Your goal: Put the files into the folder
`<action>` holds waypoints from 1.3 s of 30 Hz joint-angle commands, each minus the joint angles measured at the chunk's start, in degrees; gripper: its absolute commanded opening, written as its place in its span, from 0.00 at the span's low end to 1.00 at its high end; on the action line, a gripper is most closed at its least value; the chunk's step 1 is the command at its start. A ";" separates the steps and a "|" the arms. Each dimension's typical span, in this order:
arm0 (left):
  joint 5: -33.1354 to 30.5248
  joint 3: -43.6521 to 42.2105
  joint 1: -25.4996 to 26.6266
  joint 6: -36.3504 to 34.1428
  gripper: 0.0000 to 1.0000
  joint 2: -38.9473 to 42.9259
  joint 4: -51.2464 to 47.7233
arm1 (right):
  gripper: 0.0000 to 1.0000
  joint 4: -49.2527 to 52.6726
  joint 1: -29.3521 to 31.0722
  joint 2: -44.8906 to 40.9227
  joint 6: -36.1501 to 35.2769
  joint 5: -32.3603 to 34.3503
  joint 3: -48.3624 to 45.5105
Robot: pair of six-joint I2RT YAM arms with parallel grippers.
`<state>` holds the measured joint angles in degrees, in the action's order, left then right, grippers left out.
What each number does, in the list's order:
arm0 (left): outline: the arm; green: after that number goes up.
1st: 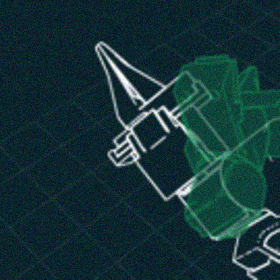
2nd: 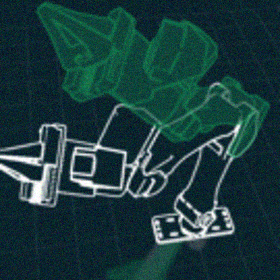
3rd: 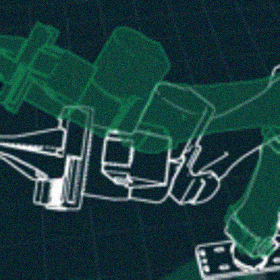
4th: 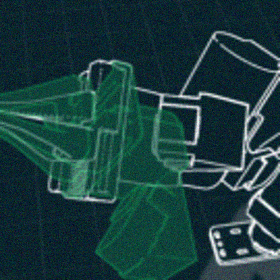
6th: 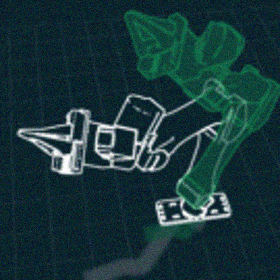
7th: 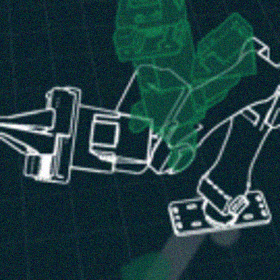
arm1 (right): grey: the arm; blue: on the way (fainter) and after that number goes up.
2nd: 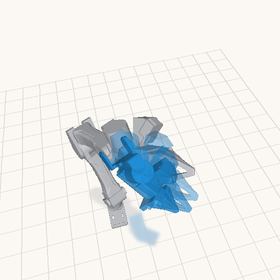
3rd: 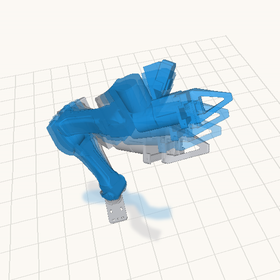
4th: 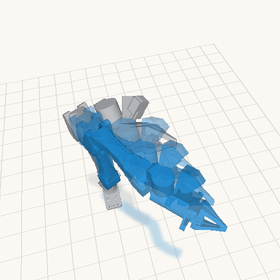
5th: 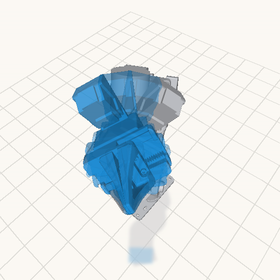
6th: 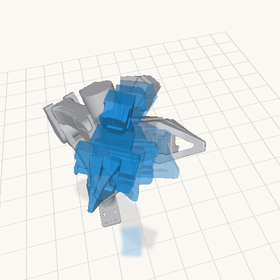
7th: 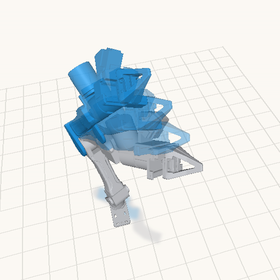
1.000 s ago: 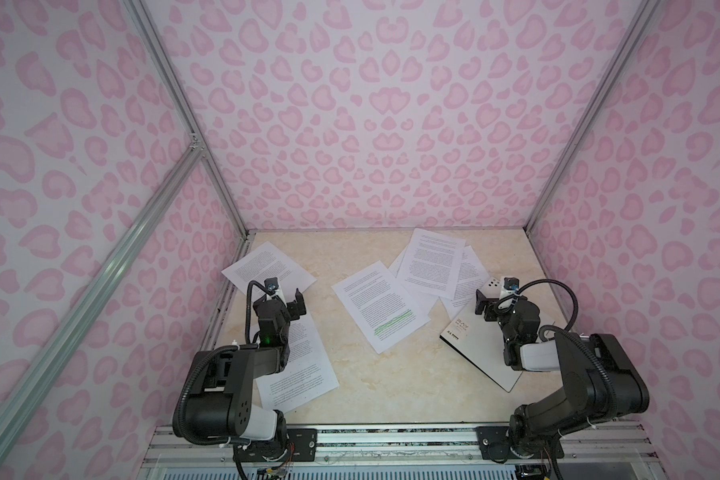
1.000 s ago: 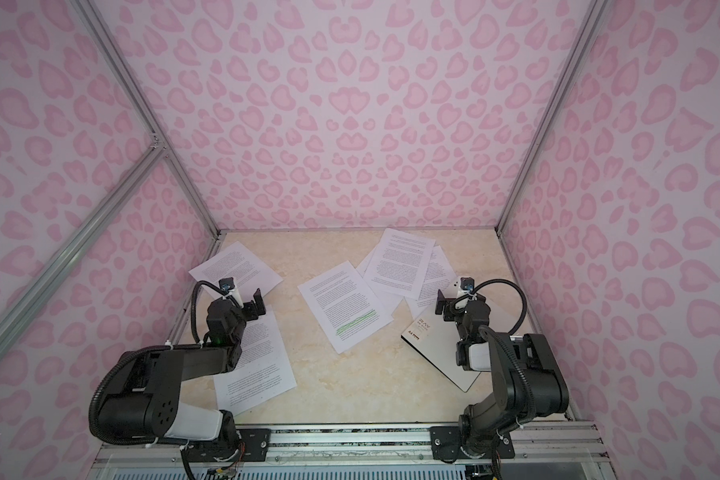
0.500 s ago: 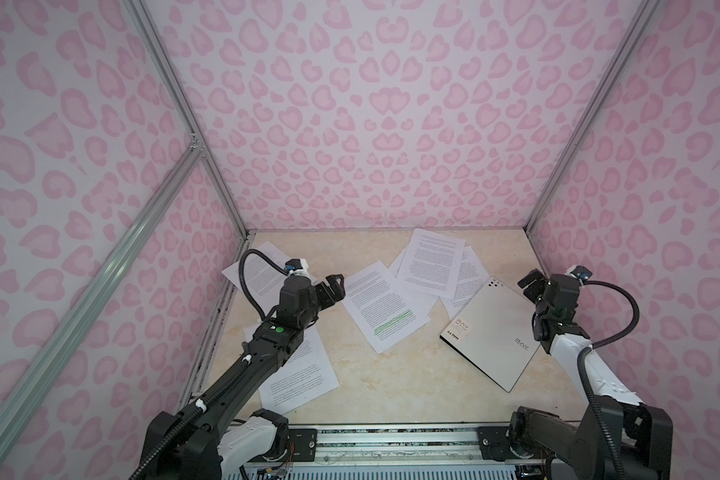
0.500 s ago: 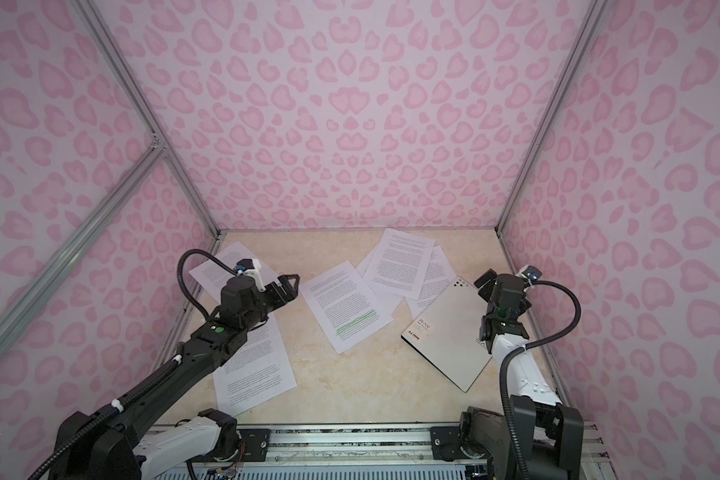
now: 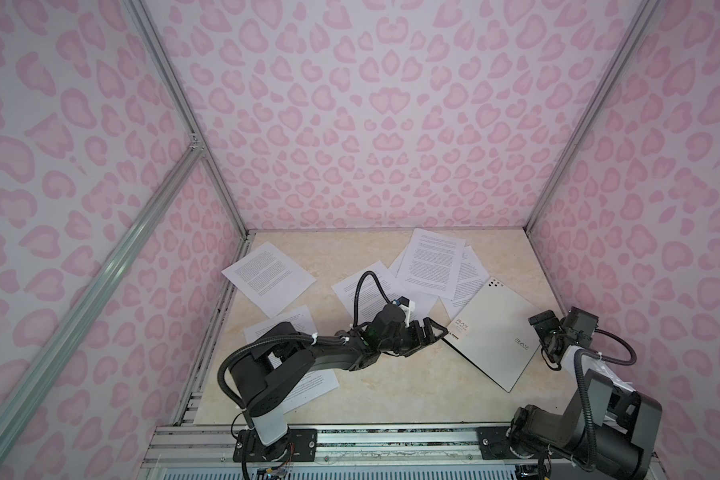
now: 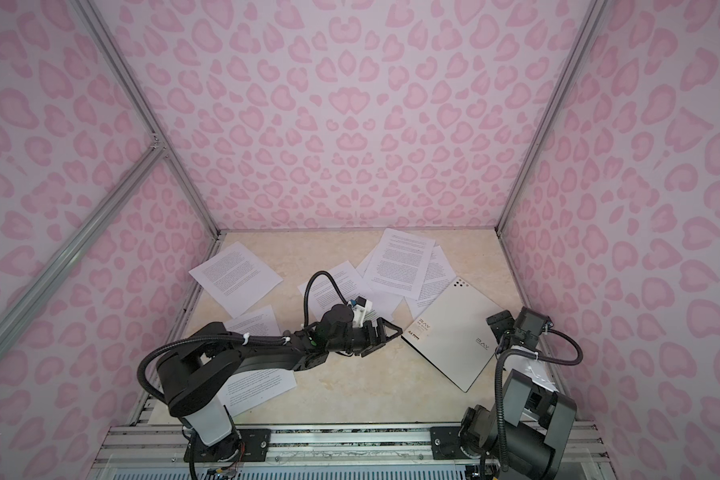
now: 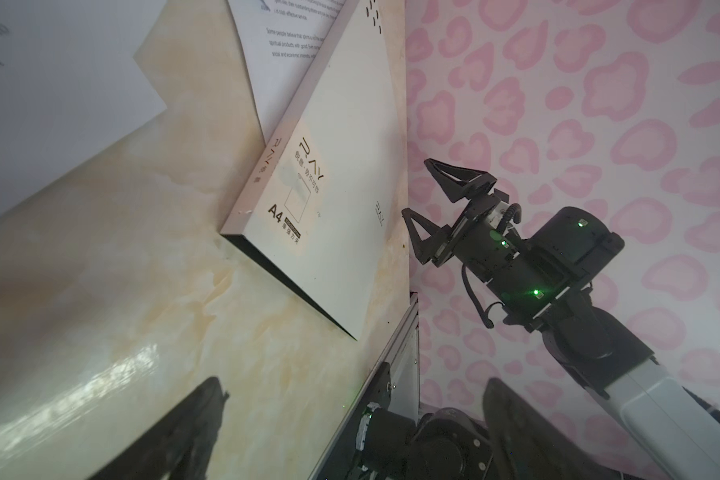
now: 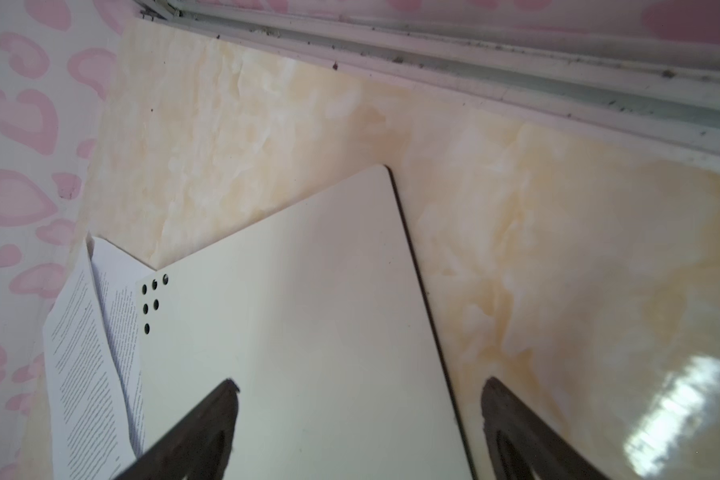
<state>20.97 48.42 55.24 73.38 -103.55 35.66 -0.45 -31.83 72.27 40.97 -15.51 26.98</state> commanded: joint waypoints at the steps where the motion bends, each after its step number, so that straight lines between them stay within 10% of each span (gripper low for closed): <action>1: 1.05 2.03 1.79 7.81 0.99 -5.02 12.26 | 0.92 0.31 -0.16 1.31 0.55 -4.10 -0.91; 31: -3.74 13.28 3.99 15.57 0.96 -25.84 29.24 | 0.88 0.71 -0.05 -0.38 0.07 -11.36 -4.55; 39: -6.24 15.93 3.99 16.90 0.66 -28.66 30.34 | 0.89 1.36 -0.07 -0.94 -1.01 -12.95 -4.62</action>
<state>16.40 63.75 59.24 89.17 -131.37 61.43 -3.03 -31.99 71.33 40.71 -26.63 22.74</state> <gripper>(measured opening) 0.727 0.889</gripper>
